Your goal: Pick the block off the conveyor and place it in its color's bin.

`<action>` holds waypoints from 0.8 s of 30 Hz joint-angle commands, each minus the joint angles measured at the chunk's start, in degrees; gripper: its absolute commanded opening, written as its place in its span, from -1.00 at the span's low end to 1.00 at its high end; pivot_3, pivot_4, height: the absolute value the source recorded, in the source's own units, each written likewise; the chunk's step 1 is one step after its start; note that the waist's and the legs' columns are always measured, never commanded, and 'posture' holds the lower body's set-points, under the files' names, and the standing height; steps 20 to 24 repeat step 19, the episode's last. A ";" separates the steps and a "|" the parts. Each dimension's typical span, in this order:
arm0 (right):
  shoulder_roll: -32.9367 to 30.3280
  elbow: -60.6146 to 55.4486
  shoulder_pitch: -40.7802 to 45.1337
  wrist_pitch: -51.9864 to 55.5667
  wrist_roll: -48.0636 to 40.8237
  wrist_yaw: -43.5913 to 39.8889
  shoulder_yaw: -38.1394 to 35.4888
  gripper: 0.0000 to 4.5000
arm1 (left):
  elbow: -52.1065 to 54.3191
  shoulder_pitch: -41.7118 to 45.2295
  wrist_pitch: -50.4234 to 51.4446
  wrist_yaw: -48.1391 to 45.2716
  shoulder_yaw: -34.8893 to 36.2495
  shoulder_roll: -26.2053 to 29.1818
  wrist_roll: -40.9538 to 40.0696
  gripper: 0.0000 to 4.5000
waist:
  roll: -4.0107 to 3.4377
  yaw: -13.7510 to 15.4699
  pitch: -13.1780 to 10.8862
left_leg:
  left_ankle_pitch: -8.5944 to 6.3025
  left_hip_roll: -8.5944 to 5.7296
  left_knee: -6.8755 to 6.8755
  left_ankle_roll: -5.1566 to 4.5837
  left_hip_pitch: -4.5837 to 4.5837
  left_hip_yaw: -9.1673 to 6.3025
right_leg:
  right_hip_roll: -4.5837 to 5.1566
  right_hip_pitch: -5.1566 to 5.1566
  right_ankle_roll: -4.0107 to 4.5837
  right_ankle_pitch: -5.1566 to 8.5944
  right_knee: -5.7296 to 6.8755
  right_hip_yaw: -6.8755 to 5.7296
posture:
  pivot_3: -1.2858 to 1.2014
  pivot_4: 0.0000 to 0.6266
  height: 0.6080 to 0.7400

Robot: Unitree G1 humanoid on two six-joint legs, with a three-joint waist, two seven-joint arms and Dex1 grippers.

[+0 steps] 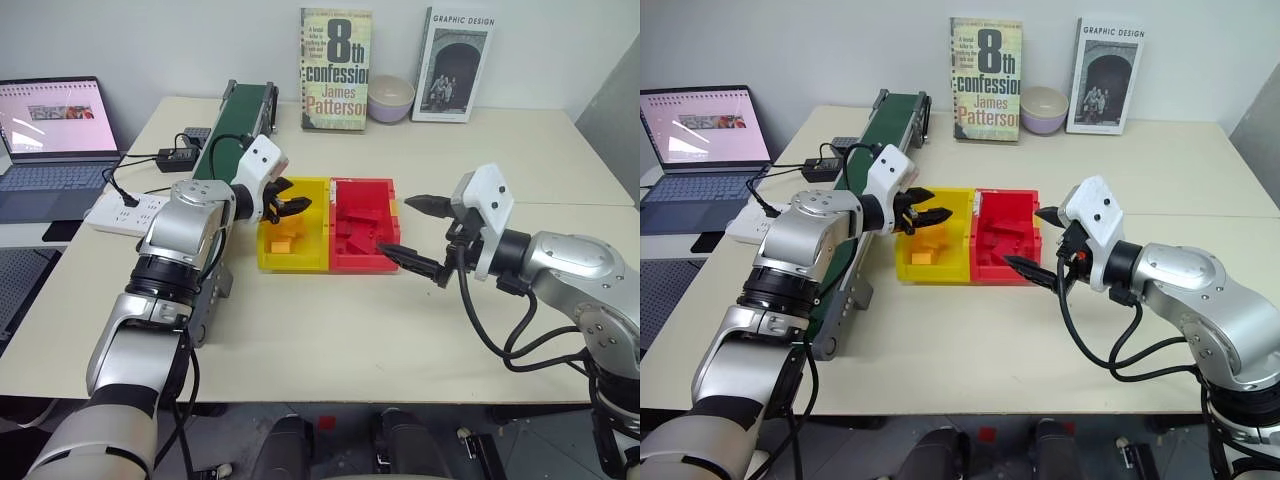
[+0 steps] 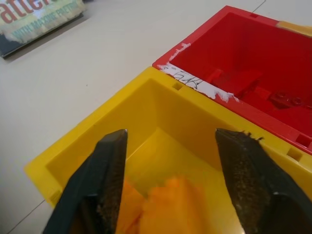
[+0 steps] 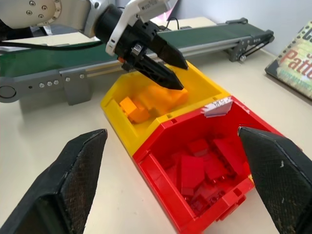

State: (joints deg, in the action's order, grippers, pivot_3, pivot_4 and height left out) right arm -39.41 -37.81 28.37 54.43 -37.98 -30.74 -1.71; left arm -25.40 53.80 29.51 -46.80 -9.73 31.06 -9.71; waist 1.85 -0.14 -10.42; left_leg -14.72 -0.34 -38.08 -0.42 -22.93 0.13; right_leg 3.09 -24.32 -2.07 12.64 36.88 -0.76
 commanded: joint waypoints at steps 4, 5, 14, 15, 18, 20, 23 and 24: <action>0.64 -0.97 1.77 0.83 -2.00 1.77 -2.24 1.00 | 0.01 2.96 -1.88 -2.14 3.41 0.13 -0.93 0.94 | 0.00 0.03 0.00 | 0.00 -0.02 -0.02 0.00 -0.01 -0.01 | 0.02 0.01 -0.01 0.00 0.00 0.00 | 0.03 -0.52 1.00; 0.65 -0.61 2.24 0.83 -2.07 1.73 -2.07 1.00 | 0.41 3.02 -1.44 -2.44 4.05 0.49 -1.38 0.97 | 0.00 0.01 0.00 | 0.00 -0.01 -0.02 0.00 0.00 -0.01 | 0.01 0.00 -0.01 0.00 0.01 0.00 | 0.03 -0.52 1.00; -1.51 7.82 5.98 -4.40 0.74 -5.96 0.91 1.00 | 17.78 -10.23 3.90 -10.62 10.01 16.62 -4.21 0.97 | -0.02 -0.82 -0.01 | 0.00 0.09 0.04 0.00 0.04 -0.02 | -0.04 -0.06 0.00 0.00 0.08 0.02 | 0.03 -0.52 1.00; -1.66 8.95 6.30 -5.22 1.24 -6.68 1.23 1.00 | 19.85 -12.00 4.62 -11.34 10.98 18.08 -5.09 0.97 | -0.02 -0.86 -0.01 | 0.00 0.07 0.07 0.00 0.06 0.03 | -0.04 -0.05 0.00 0.00 0.06 0.04 | 0.03 -0.52 1.00; -1.62 12.89 7.11 -8.21 3.00 -8.97 2.23 1.00 | 25.71 -17.18 7.70 -11.19 14.88 21.11 -7.40 0.97 | 0.02 -0.81 -0.03 | 0.00 0.06 0.01 0.00 0.00 -0.03 | 0.00 -0.04 0.01 0.00 0.02 0.05 | 0.03 -0.52 1.00; -1.55 13.99 7.20 -9.18 3.60 -9.64 2.59 1.00 | 26.93 -18.16 8.78 -10.41 15.87 21.33 -7.98 0.97 | 0.02 -0.81 -0.03 | 0.00 0.04 0.01 0.00 0.00 -0.03 | 0.01 -0.03 0.01 0.00 0.03 0.04 | 0.03 -0.52 1.00; -1.55 13.99 7.20 -9.18 3.60 -9.64 2.59 1.00 | 26.93 -18.16 8.78 -10.41 15.87 21.33 -7.98 0.97 | 0.02 -0.81 -0.03 | 0.00 0.04 0.01 0.00 0.00 -0.03 | 0.01 -0.03 0.01 0.00 0.03 0.04 | 0.03 -0.52 1.00; -1.55 13.99 7.20 -9.18 3.60 -9.64 2.59 1.00 | 26.93 -18.16 8.78 -10.41 15.87 21.33 -7.98 0.97 | 0.02 -0.81 -0.03 | 0.00 0.04 0.01 0.00 0.00 -0.03 | 0.01 -0.03 0.01 0.00 0.03 0.04 | 0.03 -0.52 1.00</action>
